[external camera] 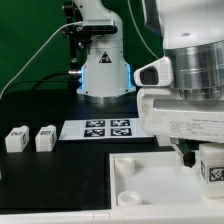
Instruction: Assemble one leg
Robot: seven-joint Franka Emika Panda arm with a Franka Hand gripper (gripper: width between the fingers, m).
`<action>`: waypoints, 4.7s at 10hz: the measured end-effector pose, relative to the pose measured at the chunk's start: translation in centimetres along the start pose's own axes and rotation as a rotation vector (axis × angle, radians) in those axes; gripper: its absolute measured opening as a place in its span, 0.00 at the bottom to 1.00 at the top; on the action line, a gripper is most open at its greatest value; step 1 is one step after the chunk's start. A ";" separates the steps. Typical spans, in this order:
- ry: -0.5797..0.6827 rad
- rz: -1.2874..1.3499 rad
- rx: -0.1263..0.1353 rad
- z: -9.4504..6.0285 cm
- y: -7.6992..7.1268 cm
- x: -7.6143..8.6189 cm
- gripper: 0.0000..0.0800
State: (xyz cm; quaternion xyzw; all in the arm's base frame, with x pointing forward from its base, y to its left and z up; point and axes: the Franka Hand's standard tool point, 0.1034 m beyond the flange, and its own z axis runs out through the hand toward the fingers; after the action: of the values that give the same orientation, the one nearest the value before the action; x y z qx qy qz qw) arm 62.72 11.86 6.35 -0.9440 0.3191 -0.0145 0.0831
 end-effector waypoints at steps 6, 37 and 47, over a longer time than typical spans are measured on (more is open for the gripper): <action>0.040 -0.550 -0.049 -0.3 -0.6 0.0 0.81; 0.024 -0.388 -0.013 -0.4 -0.1 0.0 0.63; -0.039 0.823 0.066 -0.1 -0.2 0.1 0.37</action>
Offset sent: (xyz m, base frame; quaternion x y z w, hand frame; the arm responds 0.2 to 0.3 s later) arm 0.0016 0.0021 0.0115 -0.0779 0.0545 -0.4061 0.9089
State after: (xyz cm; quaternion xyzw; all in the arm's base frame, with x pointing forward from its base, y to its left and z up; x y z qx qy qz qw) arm 62.91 11.96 6.52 -0.7345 0.6677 0.0274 0.1182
